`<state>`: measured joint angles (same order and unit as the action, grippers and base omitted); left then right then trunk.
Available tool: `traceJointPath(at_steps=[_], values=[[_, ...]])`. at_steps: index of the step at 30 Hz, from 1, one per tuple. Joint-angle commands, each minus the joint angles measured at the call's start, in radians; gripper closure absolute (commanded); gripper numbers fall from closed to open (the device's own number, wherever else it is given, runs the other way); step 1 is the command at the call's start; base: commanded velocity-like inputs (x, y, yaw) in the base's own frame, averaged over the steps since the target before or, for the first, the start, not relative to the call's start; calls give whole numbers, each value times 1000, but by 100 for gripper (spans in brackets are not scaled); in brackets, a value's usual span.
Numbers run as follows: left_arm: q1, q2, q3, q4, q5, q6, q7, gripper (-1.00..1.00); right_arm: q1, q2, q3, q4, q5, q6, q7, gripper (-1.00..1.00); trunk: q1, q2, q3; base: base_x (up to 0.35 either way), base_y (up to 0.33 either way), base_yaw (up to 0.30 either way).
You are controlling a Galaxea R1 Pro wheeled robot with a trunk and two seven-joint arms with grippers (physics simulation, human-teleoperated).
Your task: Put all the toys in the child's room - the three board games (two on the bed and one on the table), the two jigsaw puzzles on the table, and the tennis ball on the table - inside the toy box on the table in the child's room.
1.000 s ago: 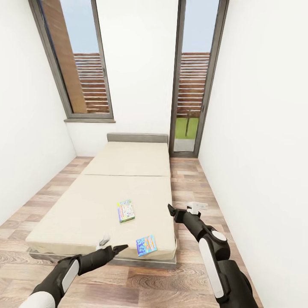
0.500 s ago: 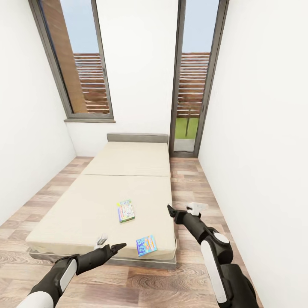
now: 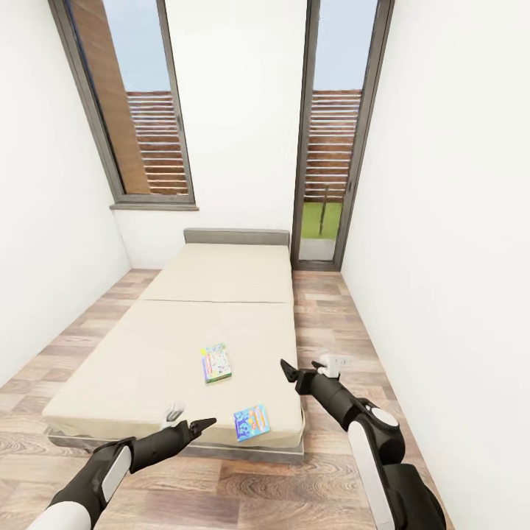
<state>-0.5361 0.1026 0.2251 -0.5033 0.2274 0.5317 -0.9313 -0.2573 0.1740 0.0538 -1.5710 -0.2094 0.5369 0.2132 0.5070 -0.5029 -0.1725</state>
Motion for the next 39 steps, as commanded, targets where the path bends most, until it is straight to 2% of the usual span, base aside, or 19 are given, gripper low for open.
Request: traceJointPath(at_steps=[1, 3, 9, 11, 12, 15, 20, 22, 23, 26, 31, 39], values=[[-1, 0, 3, 0, 4, 8, -1, -100, -1, 1, -2, -1, -14, 5, 3, -100, 4, -9, -5, 0, 0, 0], [-1, 0, 12, 0, 4, 7, 0, -100, -1, 1, -3, -2, -51, 2, 5, -100, 12, -23, -11, 0, 0, 0], [-1, 0, 34, 0, 4, 5, 1, -100, 0, 1, -20, -2, -121, -2, 8, -100, 35, -65, -30, 0, 0, 0], [-1, 0, 37, 0, 4, 5, 1, -100, 0, 1, -40, -3, -130, -2, 11, -100, 43, -79, -36, 0, 0, 0], [-1, 0, 39, 0, 4, 5, 1, -100, 0, 1, -68, -3, -136, -1, 18, -100, 47, -86, -40, 0, 0, 0], [-1, 0, 41, 0, 4, 5, 2, -100, 0, 1, -106, -3, -141, 0, 45, -100, 58, -107, -49, 0, 0, 0], [-1, 0, 44, 1, 5, 6, 1, -100, 0, 1, -155, -3, -145, 1, 163, -100, 77, -142, -65, 0, 0, 0], [-1, 0, 52, 1, 5, 6, 1, -100, 0, 1, -187, -3, -146, 2, 250, -100, 85, -156, -71, 0, 0, 0], [-1, 0, 60, 2, 5, 5, 1, -100, 0, 1, -216, -3, -146, 3, 308, -100, 89, -163, -74, 0, 0, 0], [-1, 0, 73, 5, 4, 4, 1, -100, 0, 1, -268, -3, -147, 6, 405, -100, 100, -184, -83, 0, 0, 0], [-2, 2, 81, 1, 5, 7, -7, -100, 1, 1, -308, -3, -148, 30, 470, -100, 119, -219, -99, 0, 0, 0], [-2, -8, 82, 2, 6, 6, -1, -100, 1, 1, -324, -3, -148, 42, 492, -100, 150, -275, -124, 0, 0, 0]])
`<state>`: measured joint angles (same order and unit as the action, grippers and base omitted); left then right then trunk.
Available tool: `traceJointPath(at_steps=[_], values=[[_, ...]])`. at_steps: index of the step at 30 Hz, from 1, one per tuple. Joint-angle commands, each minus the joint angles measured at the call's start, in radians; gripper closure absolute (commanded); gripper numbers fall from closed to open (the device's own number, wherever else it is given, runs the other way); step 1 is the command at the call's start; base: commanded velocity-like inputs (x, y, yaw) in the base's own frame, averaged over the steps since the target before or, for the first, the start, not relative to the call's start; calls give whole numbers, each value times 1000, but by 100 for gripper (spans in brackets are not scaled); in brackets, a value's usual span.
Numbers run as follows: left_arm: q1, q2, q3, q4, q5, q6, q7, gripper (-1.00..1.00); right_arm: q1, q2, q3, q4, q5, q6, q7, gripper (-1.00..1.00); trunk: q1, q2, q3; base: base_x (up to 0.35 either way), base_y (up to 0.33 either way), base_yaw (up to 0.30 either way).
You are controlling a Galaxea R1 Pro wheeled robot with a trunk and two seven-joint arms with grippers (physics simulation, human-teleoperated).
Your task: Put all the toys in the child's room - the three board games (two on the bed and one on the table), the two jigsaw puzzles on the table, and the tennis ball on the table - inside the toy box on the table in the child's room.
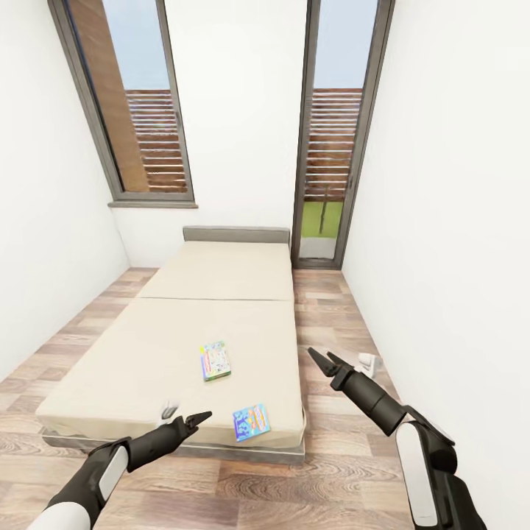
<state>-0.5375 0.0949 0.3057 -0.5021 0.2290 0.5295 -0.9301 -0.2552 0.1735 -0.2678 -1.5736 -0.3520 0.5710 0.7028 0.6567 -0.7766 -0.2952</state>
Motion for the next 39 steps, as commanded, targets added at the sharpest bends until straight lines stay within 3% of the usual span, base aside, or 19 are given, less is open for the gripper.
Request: traceJointPath(at_steps=[1, 7, 17, 39], values=[[-1, -1, 2, 1, 4, 8, -2, -100, -1, 1, -3, 0, -5, 7, 2, -100, 4, -8, -5, 0, 0, 0], [-1, -2, 1, 2, 4, 6, -1, -100, 0, 1, -10, 1, -4, 4, -18, -100, 27, -50, -23, 0, 0, 0], [-1, -4, 1, 2, 4, 2, -1, -100, 0, 1, -29, 10, -6, -51, -113, -100, 65, -120, -55, 0, 0, 0], [-1, -4, 1, 2, 4, 1, -1, -100, 0, 1, -24, 20, -20, -56, -163, -100, 150, -274, -124, 0, 0, 0]])
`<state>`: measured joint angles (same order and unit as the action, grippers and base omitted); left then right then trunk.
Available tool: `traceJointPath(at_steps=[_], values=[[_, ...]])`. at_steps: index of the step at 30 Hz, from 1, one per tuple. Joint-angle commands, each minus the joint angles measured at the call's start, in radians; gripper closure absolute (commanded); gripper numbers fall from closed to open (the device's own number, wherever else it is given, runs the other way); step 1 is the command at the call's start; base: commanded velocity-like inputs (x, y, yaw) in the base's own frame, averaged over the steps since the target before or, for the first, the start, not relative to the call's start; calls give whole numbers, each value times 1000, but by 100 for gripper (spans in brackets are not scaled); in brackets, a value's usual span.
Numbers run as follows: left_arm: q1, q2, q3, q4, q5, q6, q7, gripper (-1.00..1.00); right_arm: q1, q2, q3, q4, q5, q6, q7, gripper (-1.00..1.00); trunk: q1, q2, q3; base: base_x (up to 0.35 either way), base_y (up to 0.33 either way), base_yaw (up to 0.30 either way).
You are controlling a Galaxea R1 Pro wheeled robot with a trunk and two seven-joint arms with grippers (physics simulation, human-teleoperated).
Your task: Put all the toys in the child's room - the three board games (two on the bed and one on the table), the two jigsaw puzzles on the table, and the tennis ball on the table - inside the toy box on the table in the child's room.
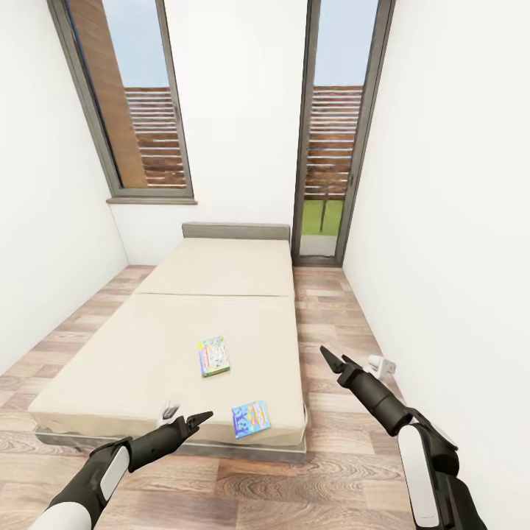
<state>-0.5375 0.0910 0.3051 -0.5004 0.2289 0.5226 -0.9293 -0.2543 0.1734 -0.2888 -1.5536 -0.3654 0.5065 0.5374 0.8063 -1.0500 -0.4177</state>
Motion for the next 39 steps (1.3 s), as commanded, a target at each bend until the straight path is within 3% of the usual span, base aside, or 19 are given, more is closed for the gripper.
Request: traceJointPath(at_steps=[1, 6, 17, 26, 34, 39], values=[[0, 0, 2, 0, 4, 8, -2, -100, -1, 1, -3, 0, -11, 8, 2, -100, 4, -8, -4, 0, 0, 0], [0, 0, 2, 0, 4, 8, -2, -100, -2, 1, -3, 0, -33, 8, -16, -100, 23, -43, -20, 0, 0, 0], [-1, -1, 2, 0, 4, 5, -2, -100, -2, 1, 0, 0, -61, 7, -159, -100, 65, -120, -54, 0, 0, 0], [-1, -1, 2, 0, 4, 4, -2, -100, -2, 1, -1, 0, -117, 7, -173, -100, 100, -183, -83, 0, 0, 0], [-1, -1, 2, 0, 4, 3, -2, -100, -2, 1, -4, 0, -122, 6, -179, -100, 130, -239, -108, 0, 0, 0], [-1, -1, 2, 0, 4, 3, -2, -100, -2, 1, -3, 0, -122, 4, -226, -100, 150, -274, -123, 0, 0, 0]])
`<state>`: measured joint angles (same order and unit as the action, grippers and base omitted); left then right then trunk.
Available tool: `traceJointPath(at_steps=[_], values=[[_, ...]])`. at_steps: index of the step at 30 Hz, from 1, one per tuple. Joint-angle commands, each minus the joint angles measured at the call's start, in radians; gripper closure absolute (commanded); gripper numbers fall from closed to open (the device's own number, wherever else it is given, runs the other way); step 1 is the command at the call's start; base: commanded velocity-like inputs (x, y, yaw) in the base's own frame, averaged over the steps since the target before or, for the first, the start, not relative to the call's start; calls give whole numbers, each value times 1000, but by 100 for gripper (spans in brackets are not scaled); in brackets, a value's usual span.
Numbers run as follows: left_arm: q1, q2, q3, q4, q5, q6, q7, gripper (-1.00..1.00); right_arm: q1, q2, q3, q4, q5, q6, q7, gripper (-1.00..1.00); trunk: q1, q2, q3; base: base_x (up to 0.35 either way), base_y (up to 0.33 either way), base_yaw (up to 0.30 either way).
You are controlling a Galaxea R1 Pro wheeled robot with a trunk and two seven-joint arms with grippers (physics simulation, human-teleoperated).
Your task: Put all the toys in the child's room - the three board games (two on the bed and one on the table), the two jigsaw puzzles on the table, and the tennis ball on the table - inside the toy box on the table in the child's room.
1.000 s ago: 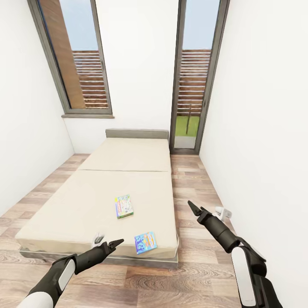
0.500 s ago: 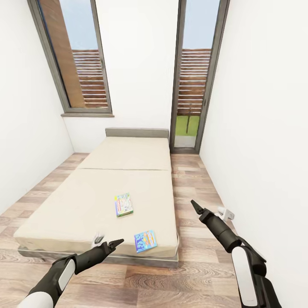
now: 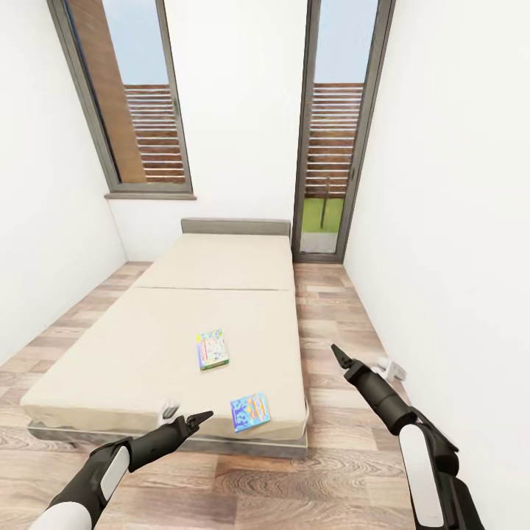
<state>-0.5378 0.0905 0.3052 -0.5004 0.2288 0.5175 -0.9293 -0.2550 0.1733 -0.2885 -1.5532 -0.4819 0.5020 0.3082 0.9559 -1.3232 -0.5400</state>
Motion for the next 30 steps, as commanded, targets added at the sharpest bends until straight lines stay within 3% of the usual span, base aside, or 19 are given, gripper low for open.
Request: traceJointPath(at_steps=[1, 7, 14, 30], values=[[-1, 0, 2, 0, 4, 8, -2, -100, -1, 1, -3, -1, -6, 8, -23, -100, 4, -8, -4, 0, 0, 0], [-1, 0, 2, 0, 4, 8, -2, -100, -1, 1, -2, -1, -6, 3, -88, -100, 27, -50, -23, 0, 0, 0], [-1, 0, 2, 0, 4, 10, -2, -100, 0, 1, -2, -1, -7, -45, -116, -100, 54, -99, -45, 0, 0, 0], [-1, 0, 2, 0, 4, 10, -2, -100, -1, 1, 1, -1, -7, -61, -194, -100, 115, -211, -95, 0, 0, 0]])
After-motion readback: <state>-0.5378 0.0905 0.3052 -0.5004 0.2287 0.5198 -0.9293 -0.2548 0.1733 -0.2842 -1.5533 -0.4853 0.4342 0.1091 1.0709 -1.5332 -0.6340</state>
